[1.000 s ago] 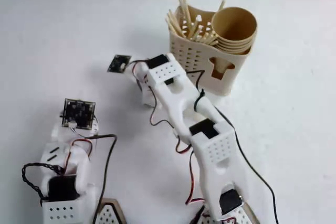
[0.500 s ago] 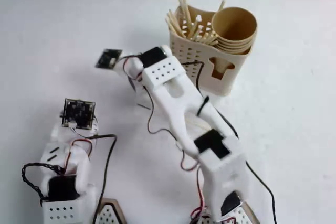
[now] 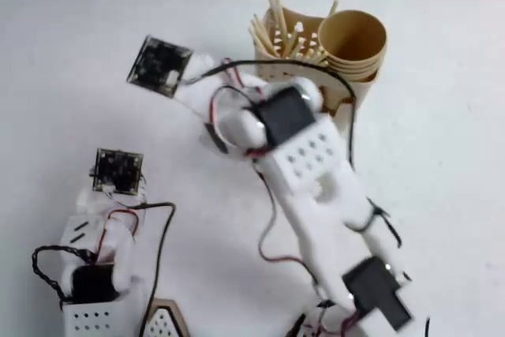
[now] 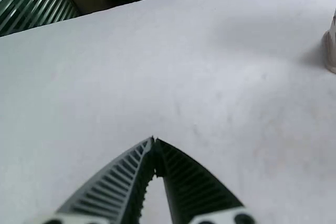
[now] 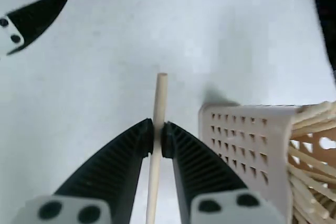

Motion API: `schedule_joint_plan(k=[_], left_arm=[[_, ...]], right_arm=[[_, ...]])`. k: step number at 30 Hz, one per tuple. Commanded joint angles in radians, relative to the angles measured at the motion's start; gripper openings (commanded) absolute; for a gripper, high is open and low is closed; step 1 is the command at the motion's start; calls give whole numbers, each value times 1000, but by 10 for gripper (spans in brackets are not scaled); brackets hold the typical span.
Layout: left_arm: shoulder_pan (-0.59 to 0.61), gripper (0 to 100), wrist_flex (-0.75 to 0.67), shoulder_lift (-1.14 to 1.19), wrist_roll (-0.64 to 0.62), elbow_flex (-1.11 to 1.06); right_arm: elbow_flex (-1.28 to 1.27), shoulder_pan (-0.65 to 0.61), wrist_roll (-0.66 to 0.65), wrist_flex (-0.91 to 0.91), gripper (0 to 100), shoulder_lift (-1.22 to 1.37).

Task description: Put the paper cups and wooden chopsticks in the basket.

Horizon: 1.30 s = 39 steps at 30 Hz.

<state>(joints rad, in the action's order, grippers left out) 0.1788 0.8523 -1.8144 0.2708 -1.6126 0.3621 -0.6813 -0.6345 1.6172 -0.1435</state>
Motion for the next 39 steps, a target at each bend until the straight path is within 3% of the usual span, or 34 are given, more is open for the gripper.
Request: schedule_joint_plan(k=[1,6,12,22,30,39], left_arm=[[12,24,-21,-10,9,5],[12,24,-21,-10,9,5],[12,24,-21,-10,9,5],[12,24,-57,-10,84,-20],[12,24,-58,-10,84,-20],[12,24,-58,-10,86,-21]], right_arm=[[132,21,55,-54,18,-113],[273,67,72,-134,18,-120],[324,170,124,-357,18,-120],[319,318,318,-673,18,-71],[321,401,456,-823,18,81],[321,403,466,-903,18,223]])
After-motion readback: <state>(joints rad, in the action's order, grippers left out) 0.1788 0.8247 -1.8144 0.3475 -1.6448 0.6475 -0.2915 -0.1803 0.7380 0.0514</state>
